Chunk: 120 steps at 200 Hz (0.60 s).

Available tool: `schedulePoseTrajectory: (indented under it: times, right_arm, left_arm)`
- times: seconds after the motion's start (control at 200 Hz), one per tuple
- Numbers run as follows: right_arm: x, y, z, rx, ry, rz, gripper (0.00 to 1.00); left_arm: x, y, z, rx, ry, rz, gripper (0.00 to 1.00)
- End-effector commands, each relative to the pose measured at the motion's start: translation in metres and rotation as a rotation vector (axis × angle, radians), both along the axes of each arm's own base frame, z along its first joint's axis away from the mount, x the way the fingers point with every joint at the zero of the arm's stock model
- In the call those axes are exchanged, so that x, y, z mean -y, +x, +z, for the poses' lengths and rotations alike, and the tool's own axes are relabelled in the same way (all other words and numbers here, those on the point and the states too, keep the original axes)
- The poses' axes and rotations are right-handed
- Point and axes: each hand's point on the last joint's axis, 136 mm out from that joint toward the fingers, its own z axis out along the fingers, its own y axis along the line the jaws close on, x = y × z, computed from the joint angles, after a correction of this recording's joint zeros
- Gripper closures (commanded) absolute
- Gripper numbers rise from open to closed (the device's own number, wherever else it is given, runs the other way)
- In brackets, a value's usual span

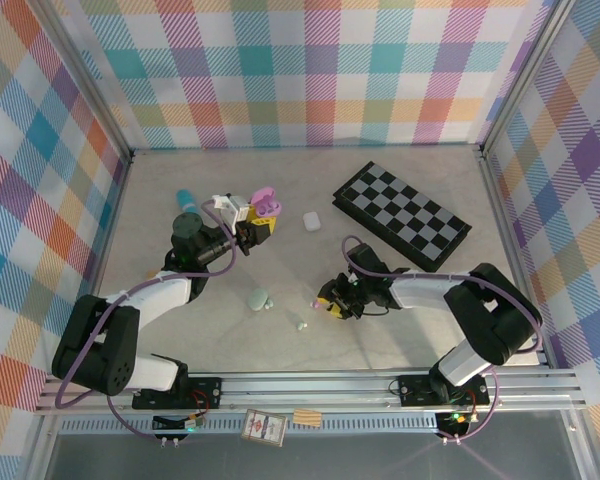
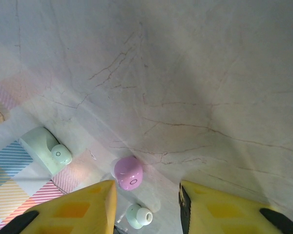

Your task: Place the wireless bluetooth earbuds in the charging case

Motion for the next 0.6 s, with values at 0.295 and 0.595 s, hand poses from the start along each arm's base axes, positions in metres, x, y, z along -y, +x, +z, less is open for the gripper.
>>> schedulePoseTrajectory:
  times: [0.295,0.595]
  right_arm:
    - [-0.022,-0.004,0.010,0.009,0.024,0.053,0.64]
    - [-0.022,-0.003,0.009,0.011,0.005,0.053,0.65]
  left_arm:
    - [-0.003,-0.002,0.012,0.057,-0.011,-0.013,0.71]
    - [-0.003,-0.001,0.011,0.056,-0.011,-0.015,0.71]
